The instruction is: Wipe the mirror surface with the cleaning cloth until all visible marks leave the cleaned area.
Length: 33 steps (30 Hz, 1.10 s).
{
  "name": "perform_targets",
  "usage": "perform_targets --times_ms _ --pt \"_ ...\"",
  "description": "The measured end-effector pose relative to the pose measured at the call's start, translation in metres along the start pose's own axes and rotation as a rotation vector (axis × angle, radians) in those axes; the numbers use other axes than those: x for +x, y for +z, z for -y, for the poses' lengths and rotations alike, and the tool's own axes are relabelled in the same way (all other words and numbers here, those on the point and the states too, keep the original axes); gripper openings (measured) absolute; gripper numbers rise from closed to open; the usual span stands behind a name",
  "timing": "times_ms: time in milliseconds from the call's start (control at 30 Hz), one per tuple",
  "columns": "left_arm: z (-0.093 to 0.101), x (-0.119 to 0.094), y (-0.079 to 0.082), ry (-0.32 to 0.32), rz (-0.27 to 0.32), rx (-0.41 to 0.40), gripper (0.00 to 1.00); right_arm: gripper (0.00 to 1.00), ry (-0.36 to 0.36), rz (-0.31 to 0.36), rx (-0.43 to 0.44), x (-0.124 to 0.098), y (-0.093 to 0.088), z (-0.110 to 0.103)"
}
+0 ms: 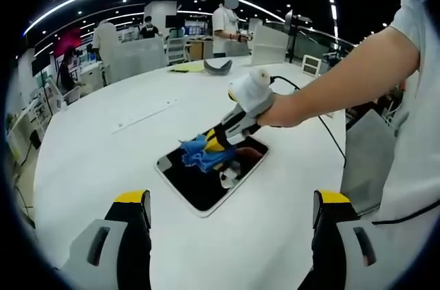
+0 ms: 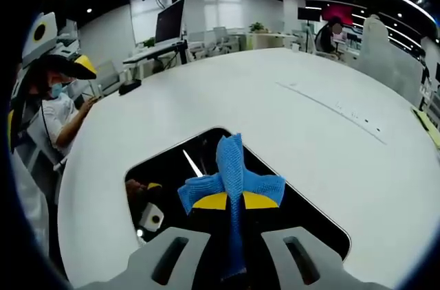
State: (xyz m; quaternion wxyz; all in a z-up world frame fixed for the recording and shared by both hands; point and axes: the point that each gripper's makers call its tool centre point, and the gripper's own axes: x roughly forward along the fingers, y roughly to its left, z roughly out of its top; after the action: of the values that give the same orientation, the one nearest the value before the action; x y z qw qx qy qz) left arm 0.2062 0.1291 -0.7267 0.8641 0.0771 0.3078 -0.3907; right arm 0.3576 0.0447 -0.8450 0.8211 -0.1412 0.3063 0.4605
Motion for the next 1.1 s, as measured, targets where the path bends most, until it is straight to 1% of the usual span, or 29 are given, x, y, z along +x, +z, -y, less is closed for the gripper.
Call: perform_targets --times_ms 533,1100 --pt "-0.0028 0.0003 -0.0004 -0.004 0.000 0.003 0.99 0.01 -0.007 0.002 0.013 0.0021 0.0016 0.0041" --pt "-0.0022 0.0004 0.0012 -0.005 0.009 0.003 0.99 0.01 -0.004 0.000 0.008 0.0031 0.0032 0.0067"
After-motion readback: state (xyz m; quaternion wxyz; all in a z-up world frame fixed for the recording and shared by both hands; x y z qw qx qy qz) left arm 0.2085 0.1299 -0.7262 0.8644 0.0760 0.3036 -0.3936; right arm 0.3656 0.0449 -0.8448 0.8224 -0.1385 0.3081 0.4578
